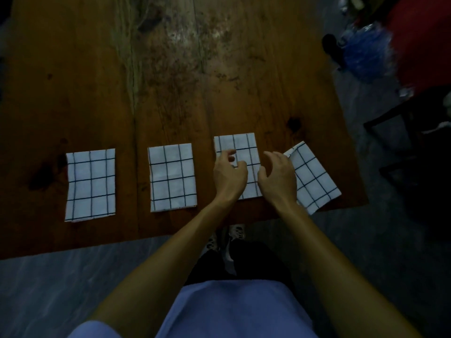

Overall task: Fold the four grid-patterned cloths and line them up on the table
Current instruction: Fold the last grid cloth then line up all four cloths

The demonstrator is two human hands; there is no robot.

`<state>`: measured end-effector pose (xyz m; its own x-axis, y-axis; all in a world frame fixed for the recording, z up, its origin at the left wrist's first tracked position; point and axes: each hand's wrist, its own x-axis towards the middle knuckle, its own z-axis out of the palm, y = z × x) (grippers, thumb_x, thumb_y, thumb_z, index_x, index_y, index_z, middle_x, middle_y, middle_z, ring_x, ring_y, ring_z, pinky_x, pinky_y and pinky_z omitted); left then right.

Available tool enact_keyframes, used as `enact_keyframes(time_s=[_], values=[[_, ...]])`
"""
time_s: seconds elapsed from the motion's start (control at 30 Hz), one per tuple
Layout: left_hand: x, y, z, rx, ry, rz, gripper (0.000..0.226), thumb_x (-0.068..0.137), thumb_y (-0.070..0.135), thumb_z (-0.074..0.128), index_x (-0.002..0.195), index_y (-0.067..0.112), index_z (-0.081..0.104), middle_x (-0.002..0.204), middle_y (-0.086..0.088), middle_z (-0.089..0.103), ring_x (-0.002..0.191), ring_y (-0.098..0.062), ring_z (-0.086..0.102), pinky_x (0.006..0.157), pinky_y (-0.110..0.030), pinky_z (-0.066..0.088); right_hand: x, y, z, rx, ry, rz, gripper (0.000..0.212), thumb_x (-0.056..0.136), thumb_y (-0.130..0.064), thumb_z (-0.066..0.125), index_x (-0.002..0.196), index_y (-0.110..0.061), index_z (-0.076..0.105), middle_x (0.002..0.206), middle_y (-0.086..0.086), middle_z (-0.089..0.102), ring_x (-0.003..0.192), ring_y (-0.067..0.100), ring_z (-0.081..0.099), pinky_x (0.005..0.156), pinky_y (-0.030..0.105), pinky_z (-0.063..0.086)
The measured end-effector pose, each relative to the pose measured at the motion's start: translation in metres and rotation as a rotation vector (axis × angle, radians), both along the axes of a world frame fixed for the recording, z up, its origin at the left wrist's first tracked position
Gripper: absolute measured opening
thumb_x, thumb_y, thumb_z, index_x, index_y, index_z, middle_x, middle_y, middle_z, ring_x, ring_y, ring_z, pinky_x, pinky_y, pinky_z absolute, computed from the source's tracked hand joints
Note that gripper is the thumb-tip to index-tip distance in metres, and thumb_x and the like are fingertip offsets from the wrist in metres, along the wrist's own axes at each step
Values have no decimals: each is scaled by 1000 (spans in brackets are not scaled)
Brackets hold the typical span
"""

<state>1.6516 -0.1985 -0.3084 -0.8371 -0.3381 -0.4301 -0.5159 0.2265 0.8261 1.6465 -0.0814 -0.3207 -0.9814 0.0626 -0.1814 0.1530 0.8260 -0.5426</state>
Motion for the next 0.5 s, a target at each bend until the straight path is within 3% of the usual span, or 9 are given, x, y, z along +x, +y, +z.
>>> enact_keyframes(time_s=[0.1,0.27,0.37,0.5], values=[[4,30,14,123,-66,-79,35,95,16,51,130,16,45,111,1,53,79,-3,53,62,-16,44,0,34,13,-43,44,-35,38,93,-19,53,130,-15,52,131,7,53,122,20,47,95,26,36],[0,68,20,213,-199,-82,39,96,21,50,133,19,41,124,-5,53,87,-10,56,78,-29,52,-15,79,21,-126,61,-44,35,93,-16,53,128,-13,56,130,8,56,122,23,48,97,30,38],[-7,88,17,213,-240,-34,39,96,20,49,133,18,40,113,0,53,85,-11,56,72,-26,50,-26,101,9,-118,-4,-30,38,93,-17,51,131,-13,52,135,9,52,124,24,45,98,31,36],[-16,118,7,163,-291,59,19,93,19,51,110,21,43,99,-9,57,80,-19,57,70,-36,52,-33,124,-9,-54,-142,28,48,92,-20,51,139,-15,44,144,9,43,132,25,37,108,41,32]])
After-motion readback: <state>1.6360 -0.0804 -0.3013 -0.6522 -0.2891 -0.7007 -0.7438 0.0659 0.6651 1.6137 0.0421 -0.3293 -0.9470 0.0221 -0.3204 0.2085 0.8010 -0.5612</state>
